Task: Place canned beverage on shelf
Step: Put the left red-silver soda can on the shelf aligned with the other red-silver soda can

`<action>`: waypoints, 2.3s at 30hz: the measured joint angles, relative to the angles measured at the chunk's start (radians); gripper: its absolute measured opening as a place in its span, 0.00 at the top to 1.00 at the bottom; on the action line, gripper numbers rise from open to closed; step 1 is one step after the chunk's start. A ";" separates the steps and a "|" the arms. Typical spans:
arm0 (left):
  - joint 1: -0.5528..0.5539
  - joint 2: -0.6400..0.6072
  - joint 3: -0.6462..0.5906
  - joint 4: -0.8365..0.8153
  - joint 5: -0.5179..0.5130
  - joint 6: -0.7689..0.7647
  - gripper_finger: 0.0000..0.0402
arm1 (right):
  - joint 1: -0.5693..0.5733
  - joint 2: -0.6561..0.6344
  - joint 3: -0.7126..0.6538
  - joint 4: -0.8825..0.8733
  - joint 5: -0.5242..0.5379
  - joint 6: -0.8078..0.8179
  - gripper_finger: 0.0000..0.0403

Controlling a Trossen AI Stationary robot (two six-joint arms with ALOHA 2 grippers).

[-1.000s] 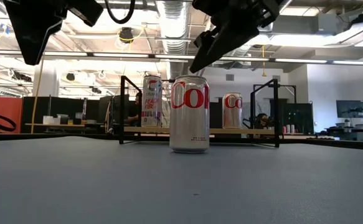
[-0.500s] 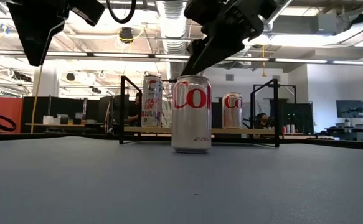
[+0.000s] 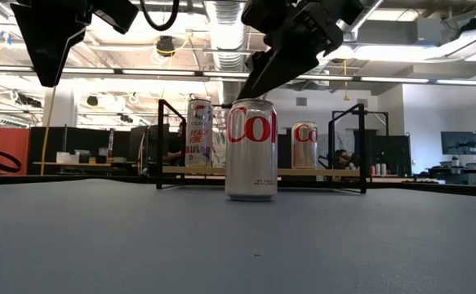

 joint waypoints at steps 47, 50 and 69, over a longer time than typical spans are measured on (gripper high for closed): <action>0.000 -0.001 0.000 0.014 -0.012 0.006 0.18 | -0.024 0.008 -0.097 0.087 0.051 0.004 0.29; 0.000 -0.001 0.000 0.014 -0.013 0.006 0.18 | -0.024 0.007 -0.097 0.086 0.051 0.003 0.30; 0.000 -0.001 0.000 0.014 -0.014 0.006 0.18 | -0.143 -0.188 -0.100 -0.061 -0.046 -0.098 0.31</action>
